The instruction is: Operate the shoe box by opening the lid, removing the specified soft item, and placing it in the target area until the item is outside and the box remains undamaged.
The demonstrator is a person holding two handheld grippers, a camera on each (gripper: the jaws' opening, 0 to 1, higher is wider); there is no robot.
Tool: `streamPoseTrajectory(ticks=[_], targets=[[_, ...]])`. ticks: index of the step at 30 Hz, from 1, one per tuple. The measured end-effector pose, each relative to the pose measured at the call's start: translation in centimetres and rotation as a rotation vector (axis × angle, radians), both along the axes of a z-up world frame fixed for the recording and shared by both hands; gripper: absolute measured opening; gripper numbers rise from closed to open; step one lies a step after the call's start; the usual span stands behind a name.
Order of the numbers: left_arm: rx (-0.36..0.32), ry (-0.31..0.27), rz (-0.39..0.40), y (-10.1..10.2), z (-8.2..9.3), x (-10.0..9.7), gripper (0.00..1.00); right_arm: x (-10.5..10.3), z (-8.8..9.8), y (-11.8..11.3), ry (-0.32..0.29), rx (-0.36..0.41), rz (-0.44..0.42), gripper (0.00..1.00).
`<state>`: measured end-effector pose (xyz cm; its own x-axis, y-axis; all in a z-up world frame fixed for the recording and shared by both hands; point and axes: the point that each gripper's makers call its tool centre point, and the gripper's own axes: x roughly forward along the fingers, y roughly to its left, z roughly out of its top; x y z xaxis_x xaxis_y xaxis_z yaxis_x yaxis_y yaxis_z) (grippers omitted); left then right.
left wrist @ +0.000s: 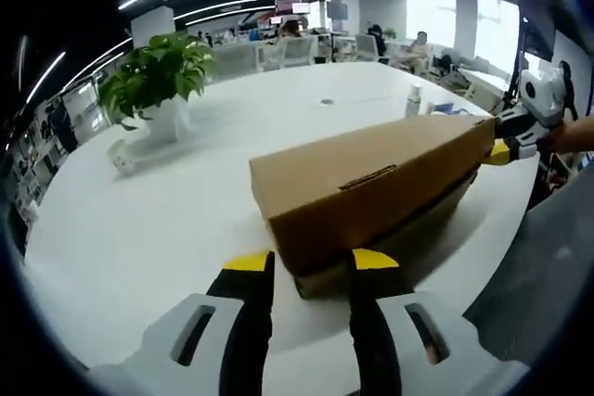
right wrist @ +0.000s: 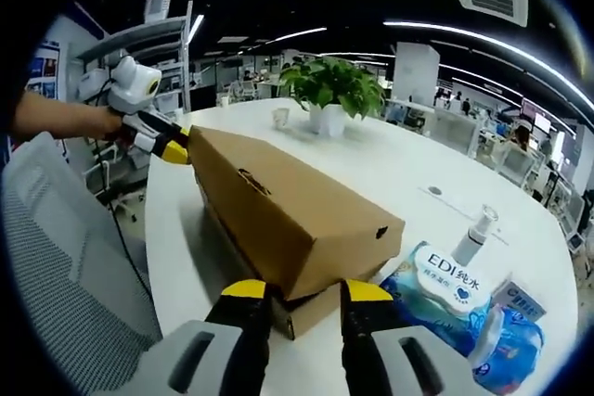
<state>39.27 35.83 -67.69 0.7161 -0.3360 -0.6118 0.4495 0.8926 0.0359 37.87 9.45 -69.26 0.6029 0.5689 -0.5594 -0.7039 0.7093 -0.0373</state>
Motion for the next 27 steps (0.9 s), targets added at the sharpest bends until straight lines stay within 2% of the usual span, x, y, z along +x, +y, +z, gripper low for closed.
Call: streamPoseTrajectory(ticks=[5, 13, 21, 27], targets=[[0.015, 0.015, -0.003, 0.0, -0.9, -0.2, 0.31, -0.2, -0.5, 0.0, 0.002, -0.026, 0.011, 0.28], [0.067, 0.039, -0.021, -0.2, -2.5, -0.5, 0.31, -0.5, -1.5, 0.4, -0.037, -0.142, 0.051, 0.31], [0.065, 0.074, -0.008, 0.0, -4.1, -0.6, 0.31, -0.6, -2.9, 0.5, -0.023, -0.176, 0.066, 0.32], [0.066, 0.088, 0.0, -0.2, -4.5, -0.4, 0.32, -0.4, -3.6, 0.5, -0.013, -0.187, 0.068, 0.34]])
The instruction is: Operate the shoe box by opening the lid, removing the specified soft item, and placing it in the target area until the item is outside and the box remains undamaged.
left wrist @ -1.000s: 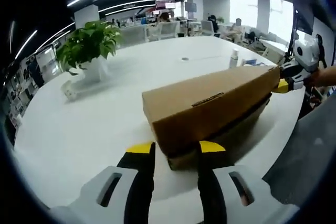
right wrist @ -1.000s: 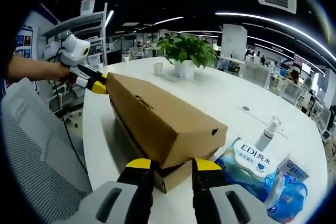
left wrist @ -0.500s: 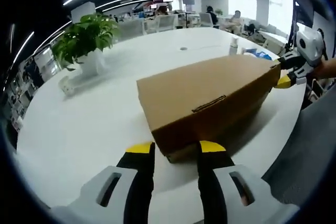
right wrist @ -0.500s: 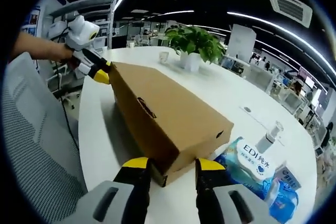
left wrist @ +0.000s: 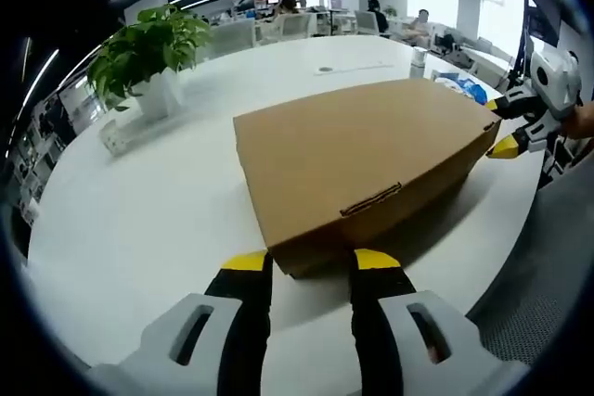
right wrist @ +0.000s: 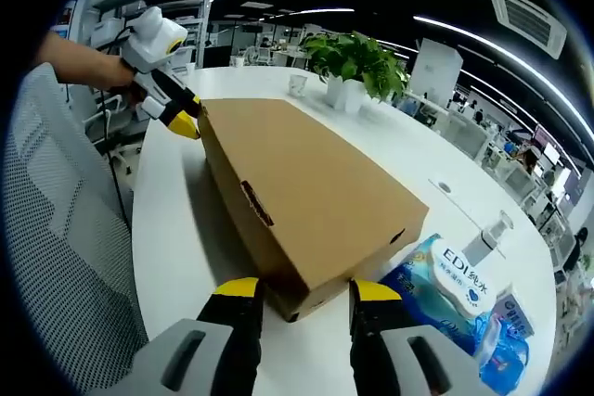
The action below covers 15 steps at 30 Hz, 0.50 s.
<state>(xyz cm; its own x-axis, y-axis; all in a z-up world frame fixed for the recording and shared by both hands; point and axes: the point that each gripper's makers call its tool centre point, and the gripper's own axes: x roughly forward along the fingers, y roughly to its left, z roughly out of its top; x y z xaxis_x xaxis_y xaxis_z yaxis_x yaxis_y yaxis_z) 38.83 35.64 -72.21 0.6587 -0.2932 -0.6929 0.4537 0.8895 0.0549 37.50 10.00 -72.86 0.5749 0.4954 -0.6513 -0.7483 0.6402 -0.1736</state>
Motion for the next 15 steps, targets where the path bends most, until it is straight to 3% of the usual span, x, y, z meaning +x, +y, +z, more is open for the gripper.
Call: streamPoseTrajectory(ticks=[5, 15], targets=[[-0.001, -0.007, 0.0, 0.2, 0.2, -0.1, 0.33, -0.1, 0.6, 0.0, 0.024, 0.052, -0.021, 0.37], [0.0, -0.063, -0.032, 0.9, 1.4, 0.2, 0.35, 0.3, 2.1, 0.8, -0.005, 0.109, -0.035, 0.46]])
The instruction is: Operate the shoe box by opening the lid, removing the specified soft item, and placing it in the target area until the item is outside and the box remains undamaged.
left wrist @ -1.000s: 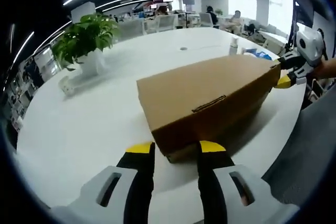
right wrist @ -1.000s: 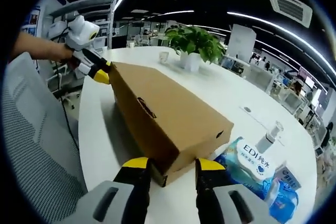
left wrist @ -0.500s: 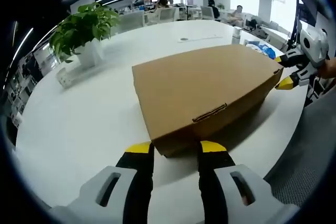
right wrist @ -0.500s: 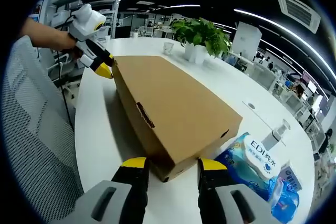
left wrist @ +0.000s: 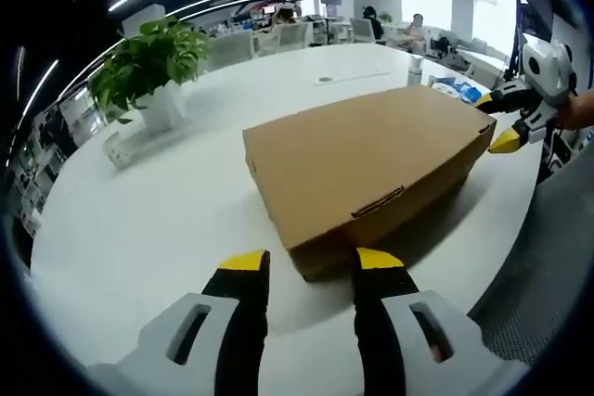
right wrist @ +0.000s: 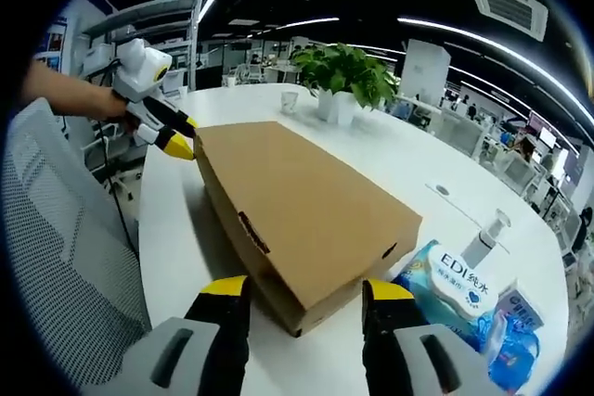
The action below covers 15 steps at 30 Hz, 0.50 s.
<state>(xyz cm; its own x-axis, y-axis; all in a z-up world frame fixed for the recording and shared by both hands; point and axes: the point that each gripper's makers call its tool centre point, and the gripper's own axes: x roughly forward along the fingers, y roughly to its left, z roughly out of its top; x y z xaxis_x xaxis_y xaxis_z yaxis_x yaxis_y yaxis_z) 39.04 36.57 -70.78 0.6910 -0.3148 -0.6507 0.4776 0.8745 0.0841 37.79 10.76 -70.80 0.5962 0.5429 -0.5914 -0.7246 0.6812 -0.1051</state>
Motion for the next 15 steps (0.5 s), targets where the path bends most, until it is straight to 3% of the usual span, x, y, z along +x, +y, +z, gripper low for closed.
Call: streamPoseTrajectory(ticks=[5, 15], targets=[[0.0, -0.049, -0.039, -0.8, 0.2, 0.5, 0.31, 0.4, 0.2, 0.4, -0.003, 0.023, -0.014, 0.45], [-0.008, -0.008, 0.019, -0.6, -1.0, 0.5, 0.31, 0.9, -0.8, 0.3, -0.001, -0.008, -0.027, 0.41]])
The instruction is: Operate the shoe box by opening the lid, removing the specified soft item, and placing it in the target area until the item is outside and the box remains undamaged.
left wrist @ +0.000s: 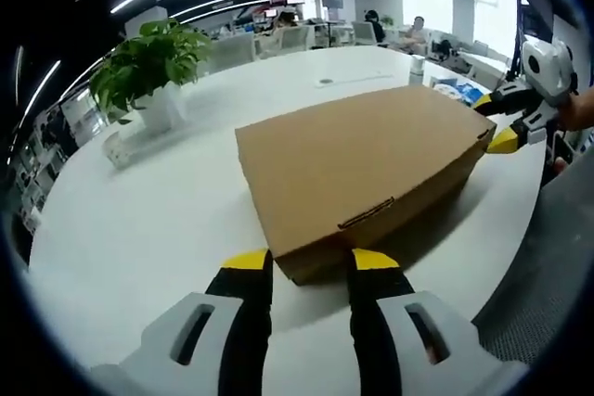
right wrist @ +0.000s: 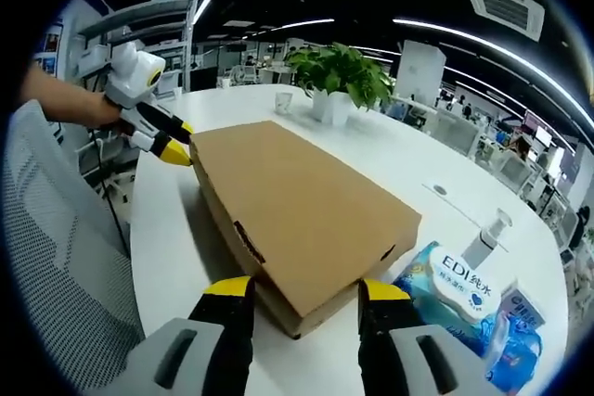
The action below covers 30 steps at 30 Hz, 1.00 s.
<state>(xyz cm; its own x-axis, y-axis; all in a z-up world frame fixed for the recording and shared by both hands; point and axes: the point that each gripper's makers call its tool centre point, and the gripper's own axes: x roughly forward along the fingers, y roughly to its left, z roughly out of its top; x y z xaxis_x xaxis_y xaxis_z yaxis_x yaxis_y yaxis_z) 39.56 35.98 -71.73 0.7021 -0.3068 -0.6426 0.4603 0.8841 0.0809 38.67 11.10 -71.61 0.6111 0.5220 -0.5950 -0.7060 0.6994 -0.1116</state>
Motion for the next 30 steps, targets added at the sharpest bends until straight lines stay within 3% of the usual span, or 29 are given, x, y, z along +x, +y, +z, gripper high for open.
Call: streamPoseTrajectory(ticks=[3, 6, 12, 30], targets=[[-0.004, 0.006, 0.015, 0.0, -0.2, -0.1, 0.3, 0.1, -0.4, 0.1, 0.003, -0.011, -0.009, 0.42], [-0.057, 0.024, 0.059, 0.0, -0.4, -0.2, 0.3, 0.3, -0.6, 0.1, -0.009, -0.014, -0.02, 0.42], [-0.05, 0.016, 0.053, 0.0, -0.3, 0.1, 0.3, 1.0, -0.8, 0.1, 0.007, -0.023, -0.024, 0.42], [-0.037, 0.046, 0.034, 0.1, -0.3, 5.3, 0.3, 5.4, -0.7, 0.2, 0.008, 0.01, -0.055, 0.42]])
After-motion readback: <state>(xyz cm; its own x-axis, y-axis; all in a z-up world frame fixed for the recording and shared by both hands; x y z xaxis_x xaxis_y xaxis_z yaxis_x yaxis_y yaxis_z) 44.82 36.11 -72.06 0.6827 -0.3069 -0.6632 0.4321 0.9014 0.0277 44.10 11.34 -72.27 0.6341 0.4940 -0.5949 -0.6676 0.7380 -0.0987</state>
